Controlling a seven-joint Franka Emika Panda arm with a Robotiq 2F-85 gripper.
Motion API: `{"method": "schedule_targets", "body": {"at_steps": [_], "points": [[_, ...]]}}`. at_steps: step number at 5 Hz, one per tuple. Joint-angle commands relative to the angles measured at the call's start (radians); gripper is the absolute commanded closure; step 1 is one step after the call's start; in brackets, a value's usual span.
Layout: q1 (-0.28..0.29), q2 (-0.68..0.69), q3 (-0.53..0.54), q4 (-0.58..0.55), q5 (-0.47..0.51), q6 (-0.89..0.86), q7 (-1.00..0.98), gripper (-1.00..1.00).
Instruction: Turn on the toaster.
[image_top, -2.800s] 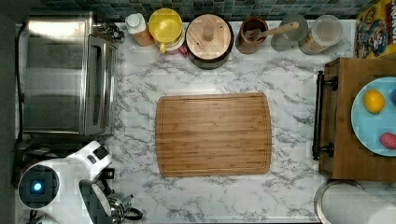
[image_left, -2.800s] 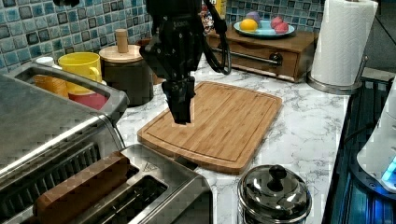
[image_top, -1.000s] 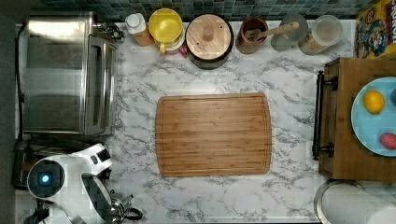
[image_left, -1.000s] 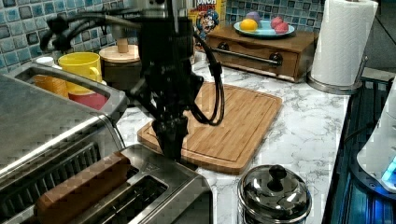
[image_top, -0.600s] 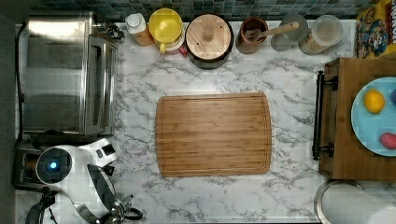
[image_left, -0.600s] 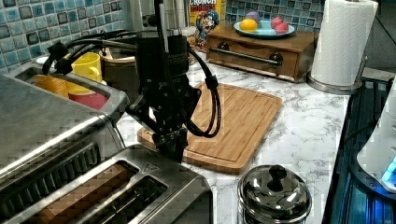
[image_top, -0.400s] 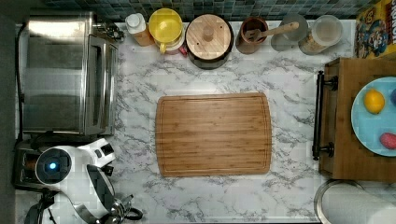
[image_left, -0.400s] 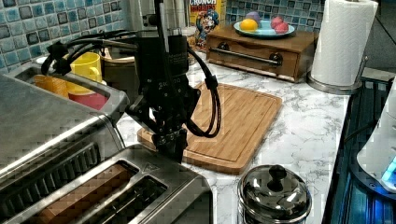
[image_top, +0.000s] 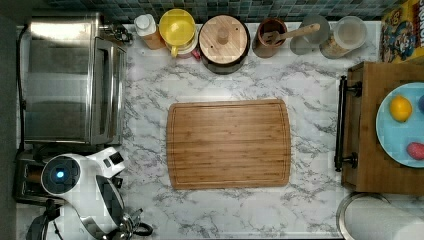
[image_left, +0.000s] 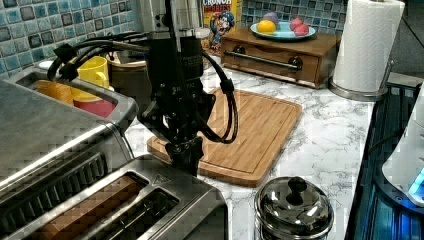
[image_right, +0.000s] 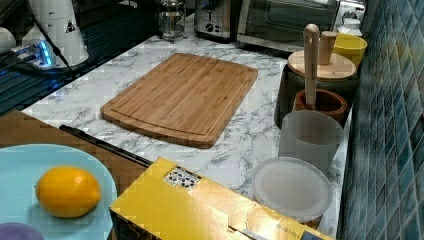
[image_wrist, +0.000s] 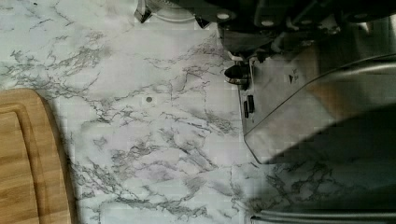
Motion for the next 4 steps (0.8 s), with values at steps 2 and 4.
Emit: {"method": "schedule_targets", "body": {"at_steps": [2,4], "points": [[0.046,0.12,0.062,-0.254,-0.011,0.107,-0.169,1.0],[0.103,0.112,0.068,-0.39,0.07,0.235,-0.029,1.0]]}}
